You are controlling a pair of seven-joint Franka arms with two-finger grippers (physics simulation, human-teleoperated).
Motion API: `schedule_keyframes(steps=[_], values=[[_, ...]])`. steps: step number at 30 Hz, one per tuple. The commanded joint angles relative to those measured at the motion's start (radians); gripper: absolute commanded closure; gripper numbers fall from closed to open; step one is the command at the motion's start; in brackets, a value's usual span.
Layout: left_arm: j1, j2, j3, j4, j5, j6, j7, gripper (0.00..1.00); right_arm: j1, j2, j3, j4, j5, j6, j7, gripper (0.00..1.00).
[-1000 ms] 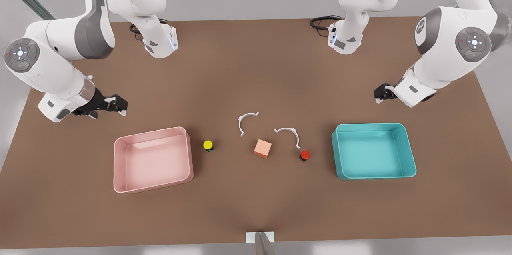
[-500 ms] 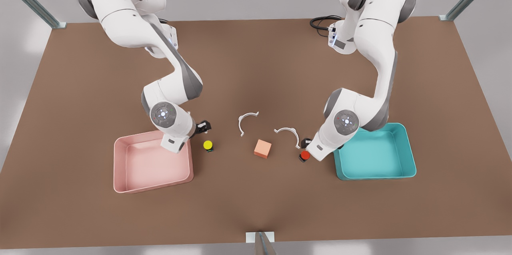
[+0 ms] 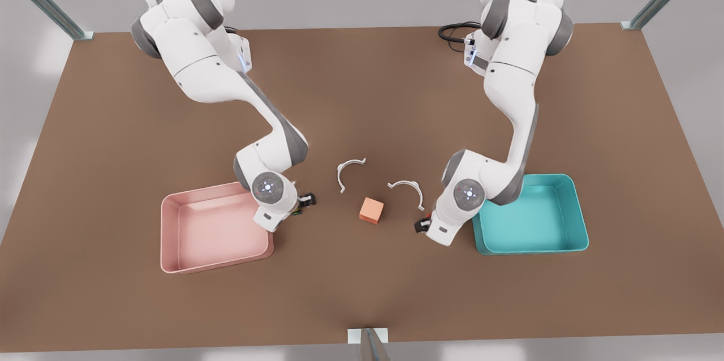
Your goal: Place the red button in the blue storage box with the left arm, and place the yellow button in the pink storage box with the right arm
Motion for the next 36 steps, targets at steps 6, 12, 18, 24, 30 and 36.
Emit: schedule_keyframes(steps=[6, 12, 18, 24, 30, 36], values=[[-0.003, 0.039, 0.001, -0.005, -0.002, 0.011, -0.717, 0.0, -0.039, -0.028, 0.045, -0.137, 0.008, 0.141, 0.187, 0.01], [-0.018, 0.059, 0.001, -0.005, -0.005, 0.011, -0.733, 0.0, -0.081, 0.004, 0.068, -0.18, 0.007, 0.24, 0.186, 0.01], [-0.026, 0.059, 0.001, -0.023, -0.005, 0.009, -0.742, 0.05, -0.081, 0.063, 0.065, -0.18, 0.005, 0.29, 0.184, 0.01], [-0.032, 0.059, 0.001, -0.031, -0.002, 0.011, -0.739, 0.22, -0.076, 0.087, 0.065, -0.18, 0.004, 0.294, 0.181, 0.38], [-0.03, 0.059, 0.001, -0.031, 0.0, 0.009, -0.73, 0.3, -0.079, 0.083, 0.063, -0.177, 0.001, 0.29, 0.175, 0.52], [-0.024, 0.059, 0.003, -0.031, 0.001, 0.008, -0.711, 0.33, -0.075, 0.066, 0.063, -0.18, 0.001, 0.28, 0.172, 0.52]])
